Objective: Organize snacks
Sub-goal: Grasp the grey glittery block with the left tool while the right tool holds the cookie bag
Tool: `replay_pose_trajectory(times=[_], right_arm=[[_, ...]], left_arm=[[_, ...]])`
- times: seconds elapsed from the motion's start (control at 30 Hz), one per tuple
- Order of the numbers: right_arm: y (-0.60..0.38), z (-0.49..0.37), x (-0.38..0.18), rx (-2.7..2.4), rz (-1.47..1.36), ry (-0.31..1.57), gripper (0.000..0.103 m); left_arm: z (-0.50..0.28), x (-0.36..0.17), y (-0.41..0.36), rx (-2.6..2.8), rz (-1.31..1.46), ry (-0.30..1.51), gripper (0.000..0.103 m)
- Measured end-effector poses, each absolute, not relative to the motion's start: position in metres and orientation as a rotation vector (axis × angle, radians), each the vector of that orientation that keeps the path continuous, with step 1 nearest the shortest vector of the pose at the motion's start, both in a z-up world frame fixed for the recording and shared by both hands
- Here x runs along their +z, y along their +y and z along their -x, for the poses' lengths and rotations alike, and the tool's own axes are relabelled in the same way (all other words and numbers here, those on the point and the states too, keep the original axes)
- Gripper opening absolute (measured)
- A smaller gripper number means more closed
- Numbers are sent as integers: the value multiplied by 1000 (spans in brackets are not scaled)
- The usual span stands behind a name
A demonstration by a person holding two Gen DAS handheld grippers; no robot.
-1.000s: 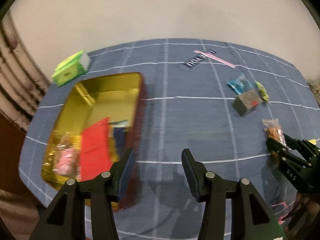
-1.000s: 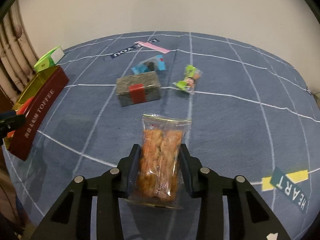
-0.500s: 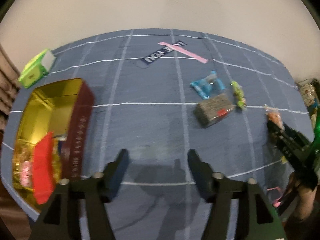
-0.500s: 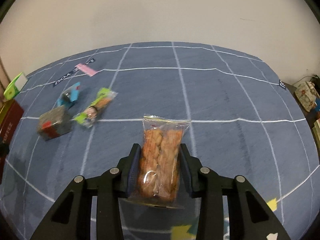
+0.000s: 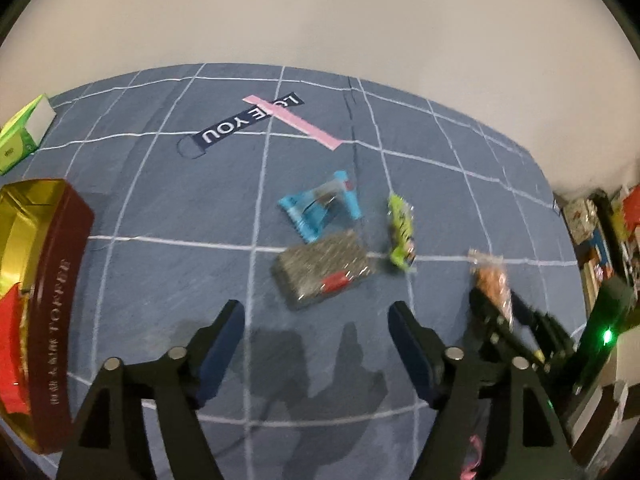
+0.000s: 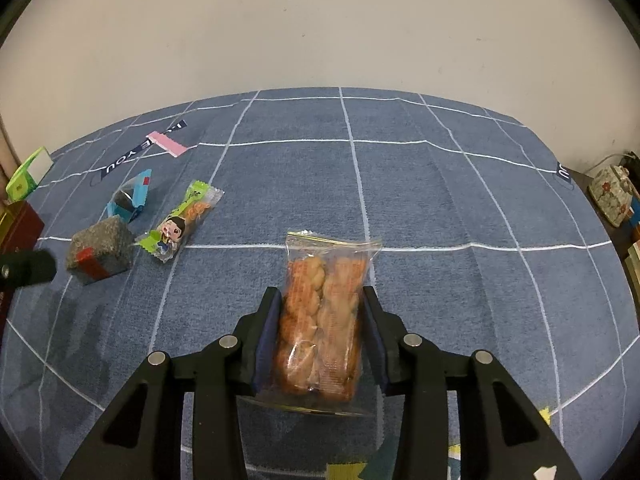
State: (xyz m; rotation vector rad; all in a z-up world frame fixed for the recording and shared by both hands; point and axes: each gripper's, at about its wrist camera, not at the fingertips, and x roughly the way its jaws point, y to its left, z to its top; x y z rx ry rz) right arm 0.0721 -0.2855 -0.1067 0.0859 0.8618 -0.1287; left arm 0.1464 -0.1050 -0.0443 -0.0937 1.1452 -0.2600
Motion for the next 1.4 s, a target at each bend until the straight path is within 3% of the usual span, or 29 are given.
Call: replay_pose_trajectory(times=[0.93,1.03,1.4], right_arm=[[-284,-74,-108,-121,-93,862,42],[-284,-74,-108,-122,-93,862,42],[-284,-74,-108,-123,-90,862,42]], left_arm=[[-191,-86,-121,-113,118,1185,77],[-192,-88,-115,-127,141,1197,65],[-176,-79,-108,-154,95,1195,61]])
